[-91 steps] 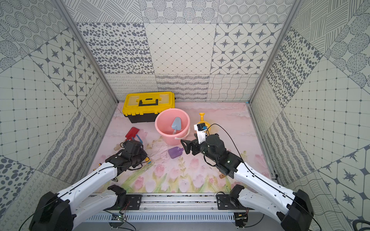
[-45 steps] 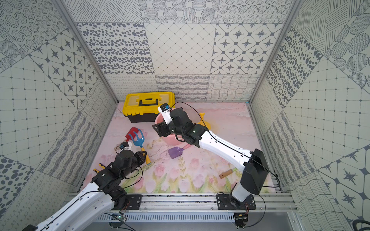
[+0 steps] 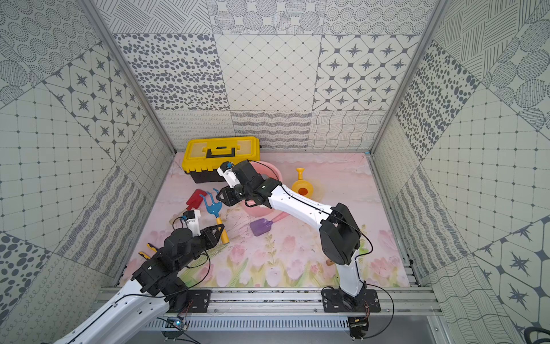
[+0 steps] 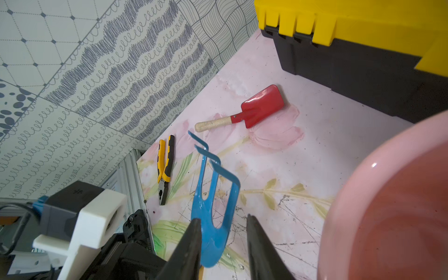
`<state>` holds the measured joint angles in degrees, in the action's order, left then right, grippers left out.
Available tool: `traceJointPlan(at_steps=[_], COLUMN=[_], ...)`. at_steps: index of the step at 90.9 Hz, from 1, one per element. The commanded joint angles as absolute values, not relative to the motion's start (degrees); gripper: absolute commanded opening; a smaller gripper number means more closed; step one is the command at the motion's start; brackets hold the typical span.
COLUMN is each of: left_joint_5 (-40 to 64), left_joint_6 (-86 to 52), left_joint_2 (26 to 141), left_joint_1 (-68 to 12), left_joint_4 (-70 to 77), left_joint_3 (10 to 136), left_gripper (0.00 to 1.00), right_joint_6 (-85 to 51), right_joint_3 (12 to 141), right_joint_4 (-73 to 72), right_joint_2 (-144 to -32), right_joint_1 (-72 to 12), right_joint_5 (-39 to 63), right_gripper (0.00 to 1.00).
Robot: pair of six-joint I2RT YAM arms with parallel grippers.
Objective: Organize the gardening tools
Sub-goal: Pick up the gardening tool from the center of the board, then place the gardening tool in the container.
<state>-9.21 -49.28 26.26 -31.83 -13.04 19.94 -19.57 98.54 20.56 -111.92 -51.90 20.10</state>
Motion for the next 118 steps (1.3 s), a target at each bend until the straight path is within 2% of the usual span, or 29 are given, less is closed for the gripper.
traceJointPlan(at_steps=[1,15,25,34,38,44,49,52,61,79,93,97,118], left_joint_5=[-4.69,-3.74,-3.6,-3.69,-3.77,-3.67,-3.55,-3.5,-3.79,-4.17,-4.42,-4.4,-3.97], left_joint_6=[-46.13,-45.72,-45.7,-45.79,-45.73,-45.62,-45.53,-45.53,-45.67,-45.92,-46.28,-46.29,-46.02], left_joint_2=[25.81,25.22,24.64,24.09,23.68,23.08,22.56,22.29,21.41,21.57,21.97,22.16,25.17], left_joint_1=[-32.08,-32.17,-32.17,-32.2,-32.25,-32.21,-32.21,-32.24,-32.21,-32.23,-32.23,-32.3,-32.22], left_joint_4=[-6.03,-5.51,-5.28,-5.33,-5.28,-5.09,-4.85,-4.93,-5.06,-5.27,-5.15,-5.07,-4.49], left_joint_3=[19.52,19.35,19.08,18.9,18.83,18.45,18.23,18.13,17.94,17.82,17.84,17.76,18.22], left_gripper=[0.07,0.07,0.07,0.09,0.18,0.47,0.62,0.69,0.83,0.85,0.95,0.99,1.0], right_joint_6=[-20.66,-21.02,-21.44,-21.45,-21.22,-20.77,-20.43,-20.33,-21.35,-23.23,-23.17,-22.73,-22.2], right_joint_3=[100.97,102.06,102.01,100.76,99.76,97.9,95.7,93.84,87.65,78.98,71.71,70.04,70.27], right_joint_4=[19.49,19.5,19.51,18.94,18.29,17.14,15.68,14.06,6.87,-2.54,-12.14,-15.54,-24.44], right_joint_2=[-113.06,-114.38,-114.19,-112.42,-111.22,-108.63,-106.03,-104.25,-98.6,-87.6,-82.33,-81.87,-86.71], right_joint_1=[-51.95,-51.97,-51.94,-51.95,-51.95,-51.82,-51.44,-50.99,-49.23,-45.4,-41.7,-40.56,-35.32], right_joint_5=[21.36,21.61,22.51,22.95,22.7,22.24,21.76,21.59,21.28,16.69,9.16,6.98,4.58], right_gripper=[0.33,0.22,0.0,0.0,0.0,0.0,0.0,0.0,0.0,0.0,0.0,0.0,0.0])
